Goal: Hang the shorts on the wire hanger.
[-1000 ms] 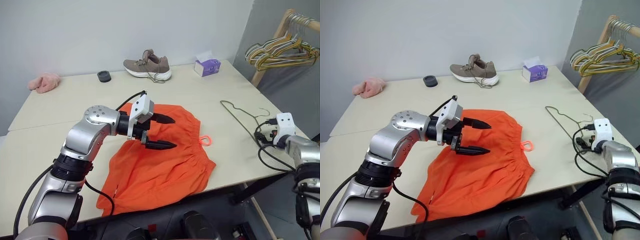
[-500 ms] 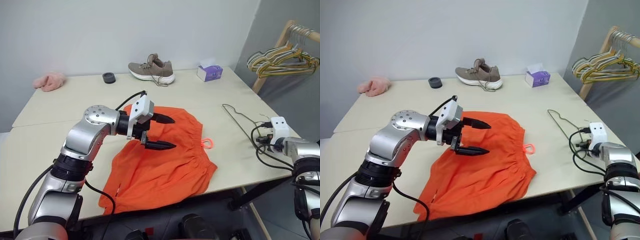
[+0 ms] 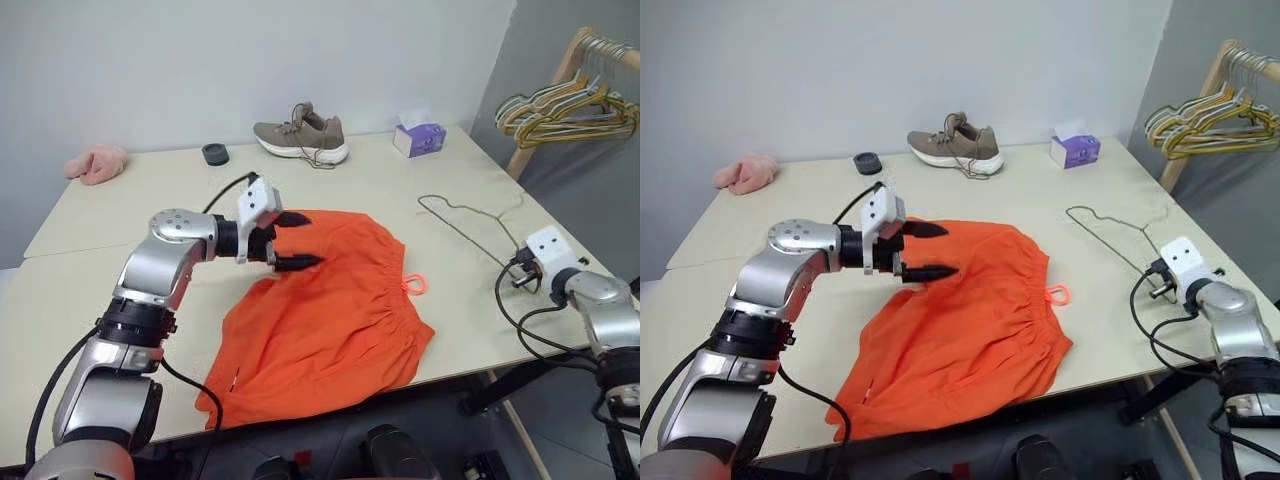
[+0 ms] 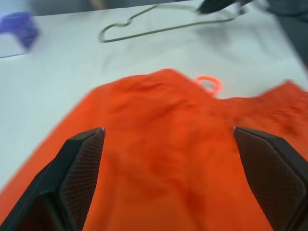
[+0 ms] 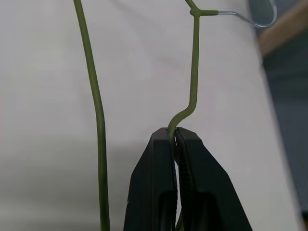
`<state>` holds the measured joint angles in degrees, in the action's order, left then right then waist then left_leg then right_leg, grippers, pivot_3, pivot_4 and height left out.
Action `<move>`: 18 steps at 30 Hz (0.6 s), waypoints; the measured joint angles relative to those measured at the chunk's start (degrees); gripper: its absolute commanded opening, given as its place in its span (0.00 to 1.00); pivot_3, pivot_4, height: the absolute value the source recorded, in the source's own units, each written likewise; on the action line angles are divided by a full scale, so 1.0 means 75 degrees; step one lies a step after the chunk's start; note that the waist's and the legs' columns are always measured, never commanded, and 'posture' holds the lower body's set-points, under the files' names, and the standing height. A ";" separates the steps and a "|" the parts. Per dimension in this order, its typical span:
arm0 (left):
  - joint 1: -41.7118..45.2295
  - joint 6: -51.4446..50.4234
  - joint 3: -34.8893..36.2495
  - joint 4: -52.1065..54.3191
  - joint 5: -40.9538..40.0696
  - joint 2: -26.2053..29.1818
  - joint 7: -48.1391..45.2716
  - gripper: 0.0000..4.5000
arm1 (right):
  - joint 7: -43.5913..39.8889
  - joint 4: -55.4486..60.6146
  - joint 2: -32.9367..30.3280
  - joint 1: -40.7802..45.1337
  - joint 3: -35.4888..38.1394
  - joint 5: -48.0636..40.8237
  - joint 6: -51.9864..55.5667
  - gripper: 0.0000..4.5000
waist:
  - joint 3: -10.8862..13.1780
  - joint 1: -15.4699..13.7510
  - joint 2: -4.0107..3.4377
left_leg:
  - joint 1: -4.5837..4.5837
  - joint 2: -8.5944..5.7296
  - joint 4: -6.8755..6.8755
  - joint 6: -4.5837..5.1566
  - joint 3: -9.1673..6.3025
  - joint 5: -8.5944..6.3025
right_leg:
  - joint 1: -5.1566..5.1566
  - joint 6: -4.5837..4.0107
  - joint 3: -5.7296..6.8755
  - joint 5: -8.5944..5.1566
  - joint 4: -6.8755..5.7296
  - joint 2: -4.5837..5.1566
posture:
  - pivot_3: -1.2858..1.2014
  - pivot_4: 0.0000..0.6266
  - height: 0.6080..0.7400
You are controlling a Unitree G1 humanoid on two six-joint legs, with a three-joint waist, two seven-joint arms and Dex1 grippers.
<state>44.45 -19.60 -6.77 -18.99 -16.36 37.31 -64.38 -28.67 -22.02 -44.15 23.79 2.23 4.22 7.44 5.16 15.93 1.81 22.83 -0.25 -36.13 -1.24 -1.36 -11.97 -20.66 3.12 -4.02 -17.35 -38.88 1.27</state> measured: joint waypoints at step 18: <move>0.1045 -0.1493 -0.0387 -0.1534 -0.0046 0.0212 -0.2727 1.00 | -0.0371 0.2170 -0.0038 0.0824 -0.1833 0.1982 -0.4353 0.00 | 0.0008 0.0232 -0.0004 | 0.0007 -0.0001 0.0006 -0.0002 -0.0008 -0.0001 | -0.0013 0.0005 0.0006 -0.0004 -0.0008 0.0005 | 0.40 0.10 1.00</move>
<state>52.29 -30.80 -9.67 -30.49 -16.70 38.91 -84.84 -31.45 -5.74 -44.43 29.97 -11.51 19.09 -25.21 5.23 17.67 1.79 22.88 -0.25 -36.08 -1.26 -1.42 -11.98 -20.76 3.15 -3.97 -17.38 -38.95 1.30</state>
